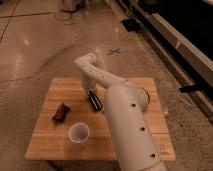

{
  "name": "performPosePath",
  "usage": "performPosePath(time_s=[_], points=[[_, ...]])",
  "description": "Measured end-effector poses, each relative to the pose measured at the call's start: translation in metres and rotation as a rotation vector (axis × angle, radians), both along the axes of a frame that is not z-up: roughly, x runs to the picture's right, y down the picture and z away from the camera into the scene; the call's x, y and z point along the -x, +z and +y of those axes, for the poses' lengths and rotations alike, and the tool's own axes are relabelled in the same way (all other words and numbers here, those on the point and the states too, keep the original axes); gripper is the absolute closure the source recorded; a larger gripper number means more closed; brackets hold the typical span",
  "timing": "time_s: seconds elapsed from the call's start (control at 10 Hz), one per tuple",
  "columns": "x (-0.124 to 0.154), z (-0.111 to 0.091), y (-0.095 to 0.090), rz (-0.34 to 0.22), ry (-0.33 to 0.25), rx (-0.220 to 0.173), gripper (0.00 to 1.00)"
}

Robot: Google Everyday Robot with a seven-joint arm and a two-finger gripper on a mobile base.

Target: Place the eraser in the ceramic cup

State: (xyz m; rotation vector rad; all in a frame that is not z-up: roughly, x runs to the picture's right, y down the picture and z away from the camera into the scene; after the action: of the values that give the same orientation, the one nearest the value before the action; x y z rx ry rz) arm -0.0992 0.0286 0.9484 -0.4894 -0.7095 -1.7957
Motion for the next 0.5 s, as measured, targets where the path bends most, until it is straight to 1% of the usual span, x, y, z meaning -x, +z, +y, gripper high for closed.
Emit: performPosePath(time_s=[0.2, 0.5], points=[[0.002, -0.007, -0.013, -0.036, 0.017, -0.014, 1.0], [0.013, -0.016, -0.044, -0.121, 0.043, -0.042, 1.0]])
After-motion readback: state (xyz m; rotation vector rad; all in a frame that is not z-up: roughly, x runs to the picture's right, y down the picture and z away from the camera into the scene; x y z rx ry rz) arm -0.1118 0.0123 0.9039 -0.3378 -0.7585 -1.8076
